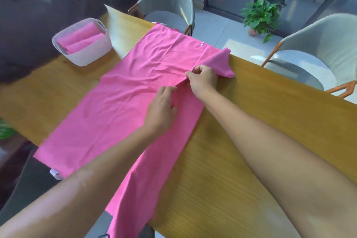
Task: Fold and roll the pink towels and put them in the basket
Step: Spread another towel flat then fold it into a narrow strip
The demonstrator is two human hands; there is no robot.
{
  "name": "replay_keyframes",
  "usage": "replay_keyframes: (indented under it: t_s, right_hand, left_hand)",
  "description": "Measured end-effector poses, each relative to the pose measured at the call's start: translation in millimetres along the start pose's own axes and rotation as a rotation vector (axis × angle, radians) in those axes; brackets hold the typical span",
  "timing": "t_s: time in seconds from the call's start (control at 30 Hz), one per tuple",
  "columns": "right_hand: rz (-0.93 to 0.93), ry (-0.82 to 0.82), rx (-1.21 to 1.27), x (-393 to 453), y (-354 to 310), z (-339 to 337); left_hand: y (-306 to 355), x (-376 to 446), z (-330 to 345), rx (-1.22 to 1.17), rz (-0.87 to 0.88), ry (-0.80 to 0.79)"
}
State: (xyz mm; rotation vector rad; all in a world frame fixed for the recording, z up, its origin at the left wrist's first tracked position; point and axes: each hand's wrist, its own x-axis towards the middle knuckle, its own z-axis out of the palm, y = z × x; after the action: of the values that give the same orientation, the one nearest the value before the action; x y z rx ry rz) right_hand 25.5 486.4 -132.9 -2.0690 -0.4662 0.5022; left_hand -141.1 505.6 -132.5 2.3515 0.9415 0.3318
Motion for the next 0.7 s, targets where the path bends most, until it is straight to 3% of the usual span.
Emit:
replay_keyframes:
  t_s: [0.47, 0.7]
  right_hand:
    - [-0.115, 0.067, -0.169, 49.0, -110.4, 173.0]
    - [-0.124, 0.030, -0.231, 69.8, -136.0, 256.6]
  left_hand:
    - [-175.6, 103.9, -115.9, -0.088, 0.073, -0.026]
    - [-256.6, 143.9, -142.0, -0.182, 0.005, -0.041]
